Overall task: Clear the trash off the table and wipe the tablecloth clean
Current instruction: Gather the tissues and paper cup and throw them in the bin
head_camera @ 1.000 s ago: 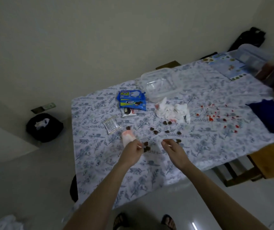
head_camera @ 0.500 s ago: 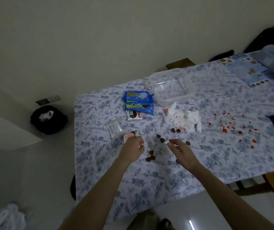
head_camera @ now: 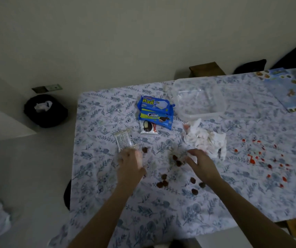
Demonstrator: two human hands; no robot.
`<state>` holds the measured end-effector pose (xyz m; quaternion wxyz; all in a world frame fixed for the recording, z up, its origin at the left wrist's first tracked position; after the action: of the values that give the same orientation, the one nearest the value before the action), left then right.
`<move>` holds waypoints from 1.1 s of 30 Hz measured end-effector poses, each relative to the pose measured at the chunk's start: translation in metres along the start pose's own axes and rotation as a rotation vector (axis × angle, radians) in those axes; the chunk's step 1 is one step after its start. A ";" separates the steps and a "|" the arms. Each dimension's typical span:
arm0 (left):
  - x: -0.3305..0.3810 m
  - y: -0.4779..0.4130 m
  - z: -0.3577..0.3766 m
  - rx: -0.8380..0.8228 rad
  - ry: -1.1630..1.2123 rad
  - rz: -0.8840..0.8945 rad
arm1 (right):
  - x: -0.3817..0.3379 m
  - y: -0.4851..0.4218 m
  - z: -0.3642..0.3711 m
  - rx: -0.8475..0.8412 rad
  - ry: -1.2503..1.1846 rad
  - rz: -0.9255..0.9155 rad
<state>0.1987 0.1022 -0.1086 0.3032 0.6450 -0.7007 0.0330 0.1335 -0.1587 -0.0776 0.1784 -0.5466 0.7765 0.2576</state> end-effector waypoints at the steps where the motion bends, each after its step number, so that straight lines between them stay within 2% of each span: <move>1: 0.005 -0.001 0.003 -0.008 0.015 0.027 | 0.003 -0.007 -0.004 0.026 0.026 -0.016; 5: 0.039 -0.007 0.008 -0.022 0.048 0.151 | 0.011 -0.035 -0.023 0.110 0.130 -0.097; 7: 0.057 -0.011 0.012 -0.033 0.071 0.183 | 0.022 -0.048 -0.029 0.142 0.281 -0.129; 10: 0.081 -0.018 0.018 -0.024 0.098 0.174 | 0.056 -0.066 -0.046 0.167 0.429 -0.029; 13: 0.101 -0.030 0.026 0.021 0.107 0.151 | 0.103 -0.077 -0.053 0.084 0.291 0.176; 16: 0.116 -0.038 0.034 0.034 0.145 0.082 | 0.122 -0.083 -0.052 0.004 0.172 0.217; 18: 0.121 -0.040 0.039 0.030 0.184 0.024 | 0.122 -0.085 -0.049 -0.023 0.197 0.157; 23: 0.122 -0.039 0.050 0.057 0.202 -0.017 | 0.111 -0.097 -0.064 0.111 0.155 -0.063; 27: 0.112 -0.035 0.054 0.071 0.241 -0.072 | 0.077 -0.108 -0.076 0.156 0.251 -0.296; 30: 0.105 -0.029 0.054 0.080 0.259 -0.106 | 0.050 -0.115 -0.056 0.065 0.347 -0.451; 33: 0.101 -0.027 0.053 0.098 0.265 -0.118 | 0.042 -0.116 -0.009 -0.145 0.480 -0.598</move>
<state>0.2047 -0.0149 -0.1138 0.3627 0.6891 -0.6130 0.1339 0.2280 -0.2271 -0.1179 0.0197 -0.8049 0.5822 0.1131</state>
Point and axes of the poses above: each hand's wrist, its own y-axis away from the middle knuckle, its own z-axis out of the palm, x = y × z, the point moved 10 cm from there along -y, towards the middle knuckle, and after that the axes turned 2 degrees about y, right-handed, at the moved point
